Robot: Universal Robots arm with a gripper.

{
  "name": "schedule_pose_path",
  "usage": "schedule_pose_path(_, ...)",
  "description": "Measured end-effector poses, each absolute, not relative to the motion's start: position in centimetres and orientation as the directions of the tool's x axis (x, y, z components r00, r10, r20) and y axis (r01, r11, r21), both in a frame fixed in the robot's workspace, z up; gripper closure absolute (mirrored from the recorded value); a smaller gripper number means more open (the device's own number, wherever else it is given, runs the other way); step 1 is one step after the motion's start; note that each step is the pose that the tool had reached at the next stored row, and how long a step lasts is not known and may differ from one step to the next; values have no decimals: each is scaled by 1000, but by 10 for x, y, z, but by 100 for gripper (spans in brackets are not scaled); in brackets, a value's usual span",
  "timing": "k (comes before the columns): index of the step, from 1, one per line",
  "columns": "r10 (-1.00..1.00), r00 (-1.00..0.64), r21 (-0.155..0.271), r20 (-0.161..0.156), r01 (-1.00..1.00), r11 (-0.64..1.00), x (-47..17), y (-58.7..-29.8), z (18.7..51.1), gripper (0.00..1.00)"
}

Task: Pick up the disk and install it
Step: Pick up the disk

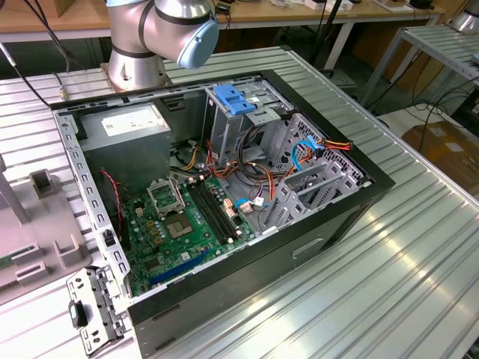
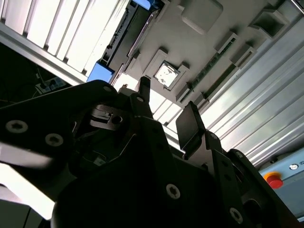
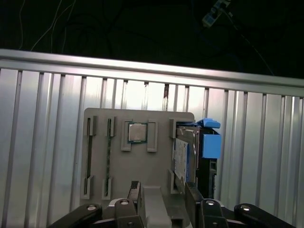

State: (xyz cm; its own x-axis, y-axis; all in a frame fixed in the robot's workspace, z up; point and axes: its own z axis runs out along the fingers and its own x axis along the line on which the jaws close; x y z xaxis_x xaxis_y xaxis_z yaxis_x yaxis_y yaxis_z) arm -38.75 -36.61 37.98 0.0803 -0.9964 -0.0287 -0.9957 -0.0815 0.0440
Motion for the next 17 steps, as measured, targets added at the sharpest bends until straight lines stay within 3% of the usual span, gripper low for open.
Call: schedule_pose_path(17, -996, 80, 44, -29, -996, -82, -387, -366, 376, 50)
